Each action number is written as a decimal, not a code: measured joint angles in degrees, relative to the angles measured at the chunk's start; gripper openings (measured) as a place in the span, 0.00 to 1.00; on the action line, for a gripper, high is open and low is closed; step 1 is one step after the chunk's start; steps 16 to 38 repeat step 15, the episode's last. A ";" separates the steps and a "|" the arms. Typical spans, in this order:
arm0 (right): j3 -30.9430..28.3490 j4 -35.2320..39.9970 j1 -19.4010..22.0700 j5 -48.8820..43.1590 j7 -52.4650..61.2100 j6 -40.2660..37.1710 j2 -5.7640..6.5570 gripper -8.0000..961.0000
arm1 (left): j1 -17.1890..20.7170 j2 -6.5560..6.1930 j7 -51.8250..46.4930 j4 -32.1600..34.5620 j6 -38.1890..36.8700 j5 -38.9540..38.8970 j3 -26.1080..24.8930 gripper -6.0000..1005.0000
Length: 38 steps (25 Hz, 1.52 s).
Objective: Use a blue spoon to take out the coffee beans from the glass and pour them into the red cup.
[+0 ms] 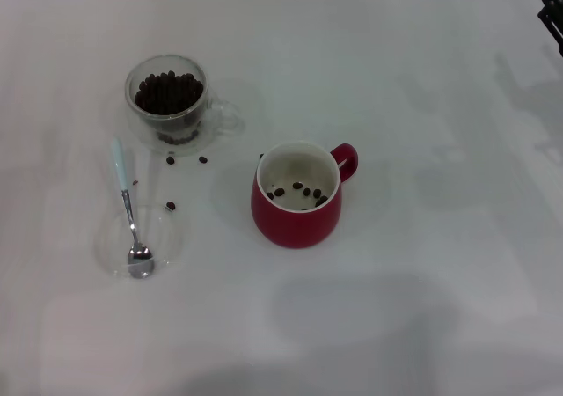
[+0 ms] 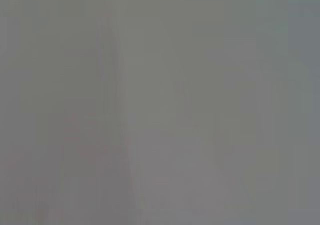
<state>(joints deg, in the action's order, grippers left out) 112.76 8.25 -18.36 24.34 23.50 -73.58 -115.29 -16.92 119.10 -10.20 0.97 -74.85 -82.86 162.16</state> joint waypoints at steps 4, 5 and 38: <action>-0.42 0.09 -0.15 0.01 -2.87 1.32 -0.02 0.86 | -0.75 -0.03 -0.20 0.71 0.03 -0.96 0.01 0.82; -0.45 0.30 -0.24 0.01 -3.70 2.05 -0.02 0.86 | -1.06 -0.05 -0.39 0.78 -0.23 -1.64 0.00 0.82; -2.09 1.20 -2.96 0.00 -6.10 6.89 -0.02 0.86 | -2.72 -0.02 -0.83 0.94 -4.54 -3.81 0.19 0.82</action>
